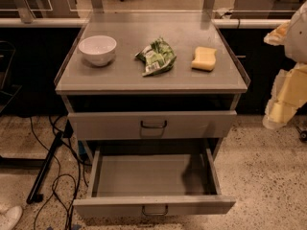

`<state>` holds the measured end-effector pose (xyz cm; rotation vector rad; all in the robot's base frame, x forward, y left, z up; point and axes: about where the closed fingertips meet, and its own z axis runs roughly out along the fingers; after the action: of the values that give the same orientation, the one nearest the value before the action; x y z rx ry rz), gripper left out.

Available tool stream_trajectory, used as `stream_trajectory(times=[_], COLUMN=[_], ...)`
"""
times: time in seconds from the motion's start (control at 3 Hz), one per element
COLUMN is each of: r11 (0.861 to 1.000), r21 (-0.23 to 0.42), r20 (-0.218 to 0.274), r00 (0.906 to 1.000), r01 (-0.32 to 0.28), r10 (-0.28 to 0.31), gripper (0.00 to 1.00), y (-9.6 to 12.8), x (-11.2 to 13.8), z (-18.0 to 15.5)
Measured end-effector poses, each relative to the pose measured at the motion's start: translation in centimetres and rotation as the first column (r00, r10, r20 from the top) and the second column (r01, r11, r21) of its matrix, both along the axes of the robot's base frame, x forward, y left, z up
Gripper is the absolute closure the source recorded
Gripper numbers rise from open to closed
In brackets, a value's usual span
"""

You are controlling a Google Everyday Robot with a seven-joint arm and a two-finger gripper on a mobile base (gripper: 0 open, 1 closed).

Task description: Close middle drawer

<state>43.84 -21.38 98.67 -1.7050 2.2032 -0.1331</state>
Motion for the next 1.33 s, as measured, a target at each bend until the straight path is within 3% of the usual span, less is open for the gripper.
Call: stream_trajectory(times=[0.33,0.67,1.0,1.33], r11=[1.0,1.0,1.0,1.0], r21=[0.0,0.0,0.0,0.0], r20=[0.0,0.0,0.0,0.0], r00=[1.0,1.0,1.0,1.0], r01=[0.0,0.0,0.0,0.0], r10=[0.0,0.0,0.0,0.0], gripper=[0.0,0.08,0.31,0.62], y=[0.0,0.0,0.0,0.0], x=[0.0,0.0,0.0,0.0], z=[0.0,0.0,0.0,0.01])
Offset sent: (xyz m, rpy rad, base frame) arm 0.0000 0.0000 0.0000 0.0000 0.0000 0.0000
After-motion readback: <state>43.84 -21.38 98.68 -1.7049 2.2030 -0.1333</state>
